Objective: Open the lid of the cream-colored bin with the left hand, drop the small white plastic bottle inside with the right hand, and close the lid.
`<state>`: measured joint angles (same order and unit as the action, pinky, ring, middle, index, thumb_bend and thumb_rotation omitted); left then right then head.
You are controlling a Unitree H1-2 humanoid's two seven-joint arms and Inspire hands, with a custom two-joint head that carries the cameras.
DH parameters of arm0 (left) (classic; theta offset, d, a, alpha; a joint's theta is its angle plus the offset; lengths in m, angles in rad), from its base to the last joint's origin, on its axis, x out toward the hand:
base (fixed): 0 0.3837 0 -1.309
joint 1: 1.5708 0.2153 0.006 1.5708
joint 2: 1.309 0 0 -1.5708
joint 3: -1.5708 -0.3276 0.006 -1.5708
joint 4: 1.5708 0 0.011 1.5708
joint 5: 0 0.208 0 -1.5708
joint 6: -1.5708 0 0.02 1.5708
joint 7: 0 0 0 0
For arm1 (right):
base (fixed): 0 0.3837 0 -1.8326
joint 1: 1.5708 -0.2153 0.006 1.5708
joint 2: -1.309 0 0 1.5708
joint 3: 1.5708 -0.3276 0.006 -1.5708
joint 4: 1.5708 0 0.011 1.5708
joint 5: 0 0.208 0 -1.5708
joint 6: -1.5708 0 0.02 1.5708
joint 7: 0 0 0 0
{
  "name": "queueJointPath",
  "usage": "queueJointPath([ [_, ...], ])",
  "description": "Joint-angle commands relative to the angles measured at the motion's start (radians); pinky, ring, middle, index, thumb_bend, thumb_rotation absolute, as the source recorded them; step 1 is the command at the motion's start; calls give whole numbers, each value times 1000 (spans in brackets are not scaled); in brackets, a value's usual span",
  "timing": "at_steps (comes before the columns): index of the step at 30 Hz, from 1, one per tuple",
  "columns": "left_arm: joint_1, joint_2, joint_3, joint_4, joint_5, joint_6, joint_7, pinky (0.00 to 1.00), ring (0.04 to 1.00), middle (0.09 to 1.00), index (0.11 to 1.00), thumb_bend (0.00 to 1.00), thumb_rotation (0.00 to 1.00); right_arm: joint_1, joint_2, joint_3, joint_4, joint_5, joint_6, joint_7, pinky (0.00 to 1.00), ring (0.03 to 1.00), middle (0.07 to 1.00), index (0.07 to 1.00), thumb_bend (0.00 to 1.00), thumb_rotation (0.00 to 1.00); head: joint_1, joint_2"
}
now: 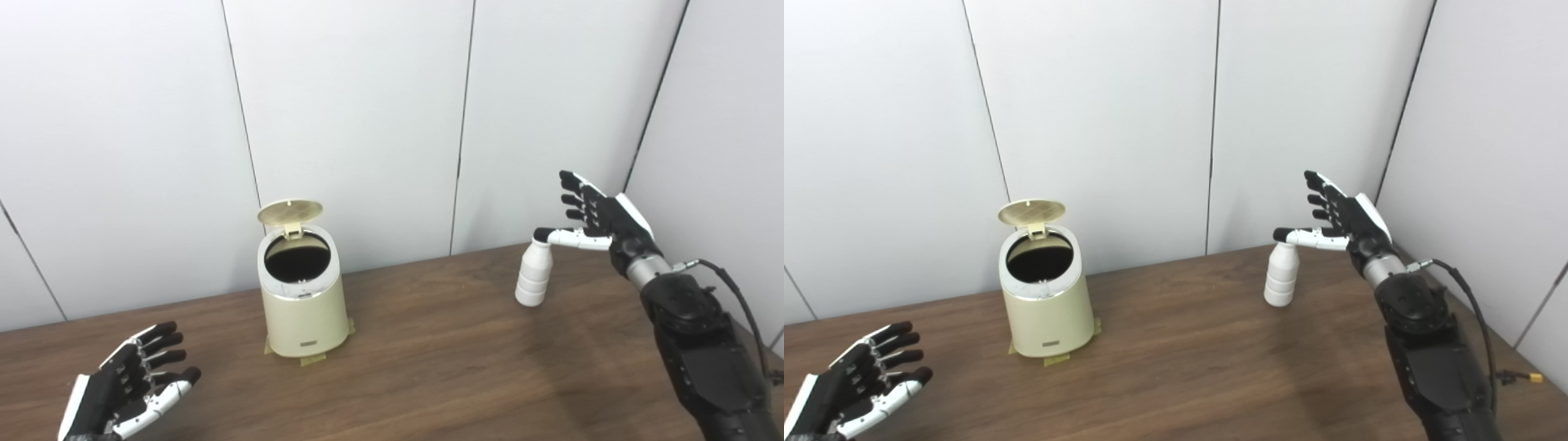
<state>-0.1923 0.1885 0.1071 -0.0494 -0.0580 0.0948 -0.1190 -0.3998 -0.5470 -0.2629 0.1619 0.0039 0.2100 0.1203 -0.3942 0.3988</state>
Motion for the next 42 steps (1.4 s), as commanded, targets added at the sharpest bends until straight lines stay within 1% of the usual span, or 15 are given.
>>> queueJointPath([
  [1, -43, 15, 1, -40, 0, -20, 5, 555, 694, 755, 773, 596, 0, -30, -13, -11, -14, 19, -8, -2, 908, 946, 970, 988, 919, 242, -2, 1],
  [4, -43, 13, 4, -46, -7, -8, 5, 565, 701, 756, 779, 594, 0, -17, -11, -2, 9, 16, -31, -5, 862, 939, 984, 999, 887, 221, -4, 1],
  [7, -43, 15, 3, -51, -7, -1, 3, 577, 710, 757, 774, 594, 0, -2, 2, 4, 40, 9, -50, -16, 879, 947, 986, 1000, 841, 222, -6, 4],
  [12, -42, 15, 6, -59, -18, 7, 0, 592, 720, 763, 778, 587, 0, -5, 26, 0, 105, 22, -75, -25, 931, 958, 995, 1000, 783, 165, -12, 5],
  [16, -43, 19, 3, -62, -12, 7, -1, 593, 719, 764, 777, 579, 0, -11, 43, -6, 142, 29, -91, -29, 954, 957, 981, 995, 816, 164, -12, 6],
  [17, -43, 19, 3, -62, -13, 10, 0, 598, 722, 766, 778, 573, 0, -13, 46, -5, 160, 29, -107, -29, 965, 964, 979, 992, 828, 167, -12, 6],
  [19, -43, 18, 3, -63, -12, 12, 2, 600, 725, 768, 782, 574, 0, -17, 51, -4, 187, 27, -131, -31, 945, 941, 970, 987, 833, 150, -12, 6],
  [21, -42, 18, 1, -65, -6, 15, 4, 596, 721, 766, 781, 580, 0, -22, 59, -5, 214, 28, -149, -38, 906, 912, 955, 977, 800, 97, -12, 6],
  [23, -42, 17, 2, -72, -11, 24, 3, 591, 715, 763, 781, 585, 0, -27, 66, -2, 227, 20, -152, -52, 884, 900, 945, 970, 774, 74, -7, 16],
  [26, -40, 17, 1, -79, -14, 33, 0, 570, 701, 759, 781, 580, 0, -33, 72, 9, 244, 1, -147, -79, 874, 890, 926, 957, 818, 129, -5, 19],
  [30, -39, 16, -1, -86, -16, 42, -2, 578, 710, 767, 788, 581, 0, -42, 73, 23, 289, -5, -181, -93, 850, 889, 924, 942, 828, 154, -4, 21],
  [34, -37, 18, -7, -92, -3, 46, -1, 572, 698, 757, 787, 579, 0, -57, 93, 19, 315, -15, -198, -148, 839, 875, 899, 898, 847, 146, -6, 24],
  [36, -37, 16, -6, -93, -13, 51, -5, 578, 705, 760, 790, 573, 0, -62, 106, 13, 315, -16, -201, -177, 731, 823, 866, 856, 839, 85, -7, 24],
  [40, -37, 12, -4, -99, -20, 66, -6, 593, 714, 764, 793, 567, 0, -71, 122, 13, 320, -10, -211, -206, 631, 774, 839, 829, 804, 27, -7, 27],
  [42, -37, 11, -3, -100, -25, 66, -9, 590, 715, 766, 793, 566, 0, -74, 127, 12, 325, -1, -219, -206, 621, 765, 835, 830, 798, 17, -7, 28],
])
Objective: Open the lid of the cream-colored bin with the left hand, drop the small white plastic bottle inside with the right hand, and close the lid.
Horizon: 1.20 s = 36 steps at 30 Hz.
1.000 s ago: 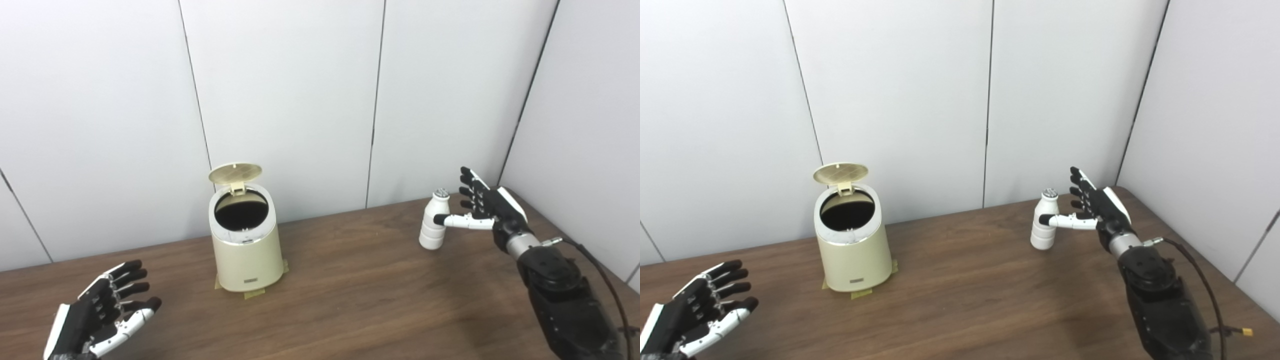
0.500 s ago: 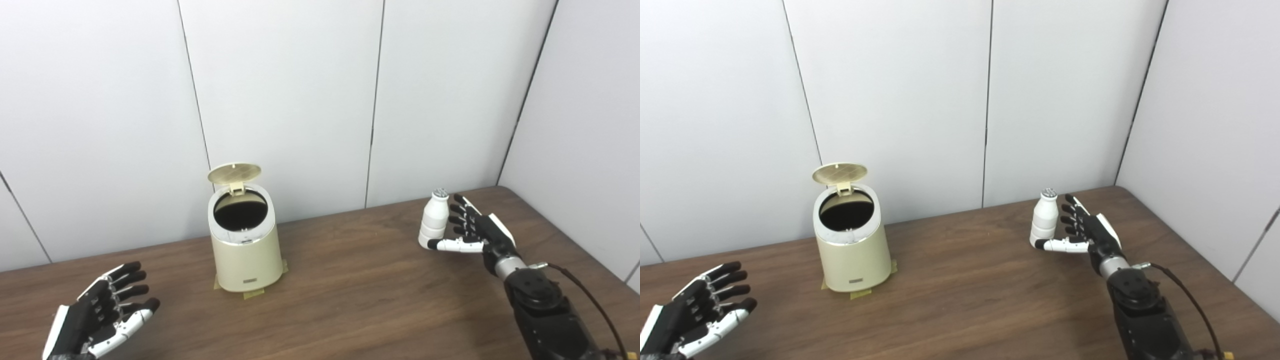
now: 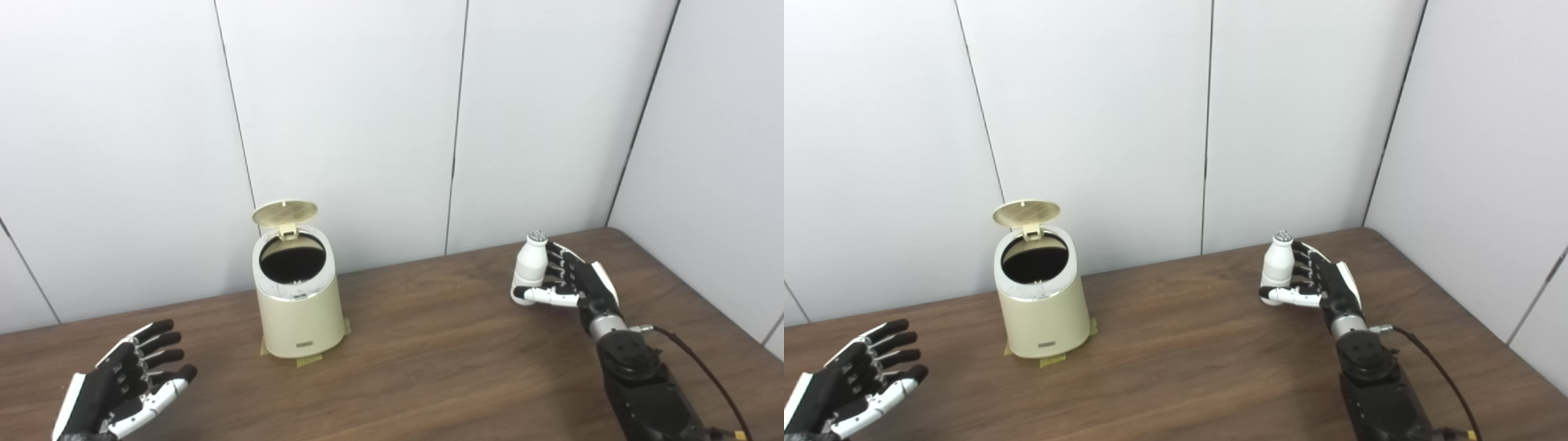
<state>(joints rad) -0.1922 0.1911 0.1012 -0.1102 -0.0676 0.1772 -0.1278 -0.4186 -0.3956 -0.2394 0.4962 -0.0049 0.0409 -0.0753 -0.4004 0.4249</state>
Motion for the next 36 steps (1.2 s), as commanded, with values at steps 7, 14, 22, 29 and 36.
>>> queueJointPath([
  [7, -35, 11, -2, -41, -4, -16, 2, 603, 730, 781, 802, 553, 0, -67, -12, -2, 1, 10, -83, -20, 545, 695, 801, 787, 766, 0, 1, 8],
  [14, -35, 18, -9, -38, -1, -31, -6, 554, 694, 769, 789, 543, 0, -82, -11, 7, 62, -2, -178, -41, 369, 418, 494, 577, 537, 0, 7, 12],
  [22, -35, 20, -13, -31, 4, -40, -7, 552, 688, 765, 781, 567, 0, -85, -17, 15, 65, -59, -244, -103, 321, 374, 474, 543, 511, 0, 17, 18],
  [29, -35, 19, -30, -27, 35, -48, 0, 554, 679, 761, 780, 554, 0, -52, 1, 61, -184, -171, -176, -130, 336, 383, 479, 540, 512, 0, 36, 15],
  [36, -33, 8, -45, -7, 42, -65, 4, 551, 675, 756, 780, 581, 0, -80, 35, 143, -382, -177, -133, -49, 353, 403, 495, 516, 515, 0, 64, 3],
])
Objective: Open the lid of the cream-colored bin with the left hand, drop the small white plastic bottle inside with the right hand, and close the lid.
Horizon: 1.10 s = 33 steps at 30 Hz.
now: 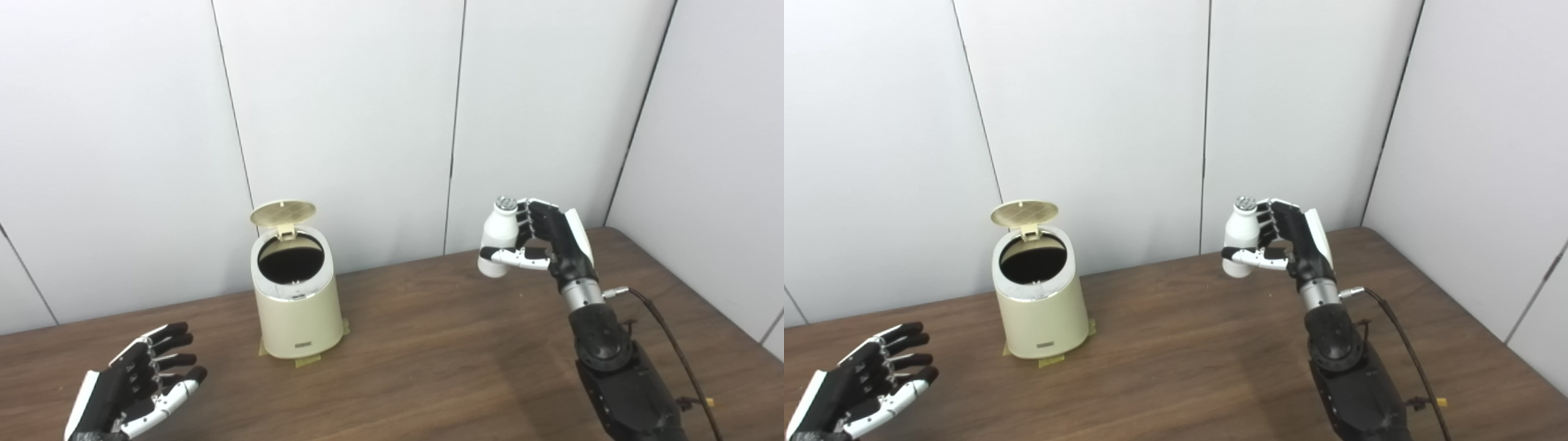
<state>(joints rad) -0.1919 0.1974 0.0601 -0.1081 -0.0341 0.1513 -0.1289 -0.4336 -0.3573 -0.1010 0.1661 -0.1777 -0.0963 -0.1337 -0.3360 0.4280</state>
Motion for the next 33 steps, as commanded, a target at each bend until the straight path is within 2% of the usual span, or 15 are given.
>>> queueJointPath([
  [1, -33, -2, -4, -8, 7, -38, 8, 557, 679, 756, 781, 589, 0, -72, 4, 12, -73, -6, 19, 18, 344, 401, 492, 519, 515, 0, 8, -3],
  [3, -32, -8, -6, -6, 8, -39, 12, 565, 681, 756, 781, 596, 0, -97, 21, 37, -110, -29, 52, 35, 332, 393, 483, 535, 514, 0, 25, -7],
  [5, -33, -11, -11, 3, 21, -46, 16, 563, 674, 754, 779, 596, 0, -125, 33, 63, -121, -55, 57, 46, 334, 397, 482, 536, 514, 0, 56, -16],
  [9, -39, -23, -17, 47, 33, -99, 20, 550, 660, 753, 770, 595, 0, -174, 68, 89, -91, -65, 39, 50, 329, 395, 488, 532, 515, 0, 120, -32],
  [11, -42, -32, -23, 69, 40, -128, 24, 545, 655, 747, 759, 612, 0, -197, 86, 96, -68, -46, 25, 63, 347, 409, 489, 515, 517, 0, 175, -46],
  [14, -41, -50, -28, 84, 43, -138, 35, 549, 653, 736, 748, 649, 21, -224, 109, 104, -33, -21, 7, 81, 350, 413, 491, 507, 519, 0, 239, -58],
  [17, -41, -67, -35, 107, 53, -167, 44, 568, 650, 734, 748, 668, 44, -246, 125, 124, -5, -43, -23, 85, 338, 402, 489, 523, 517, 0, 278, -65],
  [20, -40, -78, -41, 115, 54, -179, 48, 582, 653, 726, 744, 685, 70, -258, 148, 132, 5, -43, -20, 86, 335, 400, 488, 523, 517, 0, 296, -66],
  [24, -39, -88, -45, 115, 54, -180, 49, 578, 668, 733, 755, 673, 75, -275, 201, 139, -8, -7, 41, 109, 308, 387, 483, 534, 514, 0, 311, -64],
  [33, -44, -97, -48, 106, 63, -172, 59, 586, 667, 733, 753, 672, 78, -314, 244, 156, 44, -13, 55, 118, 315, 383, 488, 525, 515, 0, 323, -52],
])
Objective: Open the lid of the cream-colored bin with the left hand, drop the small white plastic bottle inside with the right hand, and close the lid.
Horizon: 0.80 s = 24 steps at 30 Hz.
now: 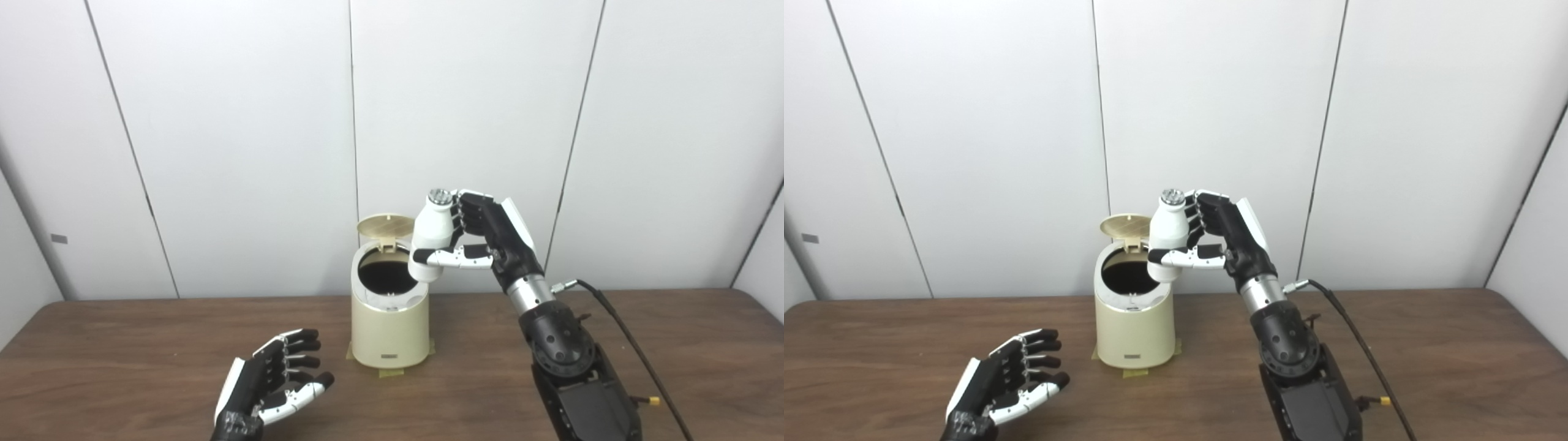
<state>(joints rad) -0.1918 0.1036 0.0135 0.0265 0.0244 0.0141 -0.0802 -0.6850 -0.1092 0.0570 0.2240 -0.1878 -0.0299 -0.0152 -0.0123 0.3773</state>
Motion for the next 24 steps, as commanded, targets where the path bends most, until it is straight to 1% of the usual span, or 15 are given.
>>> queueJointPath([
  [1, -45, -5, -2, -31, 4, -31, 11, 586, 667, 735, 753, 672, 79, -64, -2, 0, -12, -3, -11, 1, 317, 383, 488, 526, 515, 0, 2, 0],
  [5, -47, -9, -6, -35, 11, -24, 18, 591, 668, 742, 756, 679, 91, -70, 9, 11, -4, -25, 5, -9, 329, 387, 484, 525, 515, 0, 7, 3],
  [9, -49, -14, -6, -34, 7, -25, 18, 594, 668, 737, 752, 680, 84, -74, 29, 13, -10, -19, 34, -3, 319, 385, 481, 522, 515, 0, 11, 9],
  [12, -49, -15, -6, -38, 9, -20, 19, 596, 668, 737, 752, 678, 82, -78, 39, 22, -7, -34, 40, -6, 329, 396, 478, 521, 516, 0, 13, 13],
  [16, -50, -19, -6, -44, 10, -16, 22, 588, 664, 734, 749, 677, 73, -83, 45, 36, 10, -35, 25, 1, 346, 408, 482, 518, 517, 0, 14, 21],
  [19, -49, -20, -7, -48, 9, -14, 21, 585, 663, 733, 753, 675, 75, -90, 51, 38, 26, -23, 29, 9, 339, 400, 486, 524, 516, 0, 17, 25],
  [24, -48, -22, -7, -55, 9, -8, 21, 587, 662, 734, 753, 673, 77, -109, 57, 45, 81, -32, -11, -3, 326, 389, 485, 528, 515, 0, 20, 30],
])
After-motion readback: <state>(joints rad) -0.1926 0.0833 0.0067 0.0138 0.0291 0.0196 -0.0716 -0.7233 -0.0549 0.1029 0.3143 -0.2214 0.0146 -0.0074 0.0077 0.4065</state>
